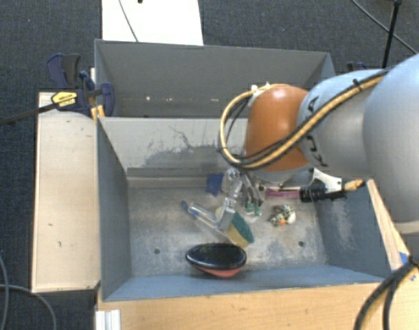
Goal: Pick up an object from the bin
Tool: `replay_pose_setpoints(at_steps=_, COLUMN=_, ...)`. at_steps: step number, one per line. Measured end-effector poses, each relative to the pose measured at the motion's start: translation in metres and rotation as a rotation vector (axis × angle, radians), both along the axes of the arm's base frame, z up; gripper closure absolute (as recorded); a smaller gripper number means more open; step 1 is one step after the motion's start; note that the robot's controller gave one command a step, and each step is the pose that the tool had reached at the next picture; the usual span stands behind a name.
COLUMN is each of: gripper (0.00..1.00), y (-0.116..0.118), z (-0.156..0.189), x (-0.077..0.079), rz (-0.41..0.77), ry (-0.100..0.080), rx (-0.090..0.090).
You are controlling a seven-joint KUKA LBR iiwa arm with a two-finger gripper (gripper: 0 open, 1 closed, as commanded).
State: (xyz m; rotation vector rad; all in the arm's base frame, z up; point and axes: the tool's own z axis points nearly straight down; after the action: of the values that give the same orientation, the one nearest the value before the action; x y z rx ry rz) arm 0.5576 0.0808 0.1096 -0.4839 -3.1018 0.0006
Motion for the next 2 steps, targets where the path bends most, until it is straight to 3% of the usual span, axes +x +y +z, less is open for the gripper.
replay_pose_setpoints(at_steps=1, gripper=0.0, y=0.005, z=0.015, x=0.022, rz=-0.319, ry=-0.007, rx=0.001)
replay_pose_setpoints(at_steps=2, gripper=0.0, y=0.023, z=0.0, x=-0.001, rz=-0.099, ry=-0.001, rx=0.0)
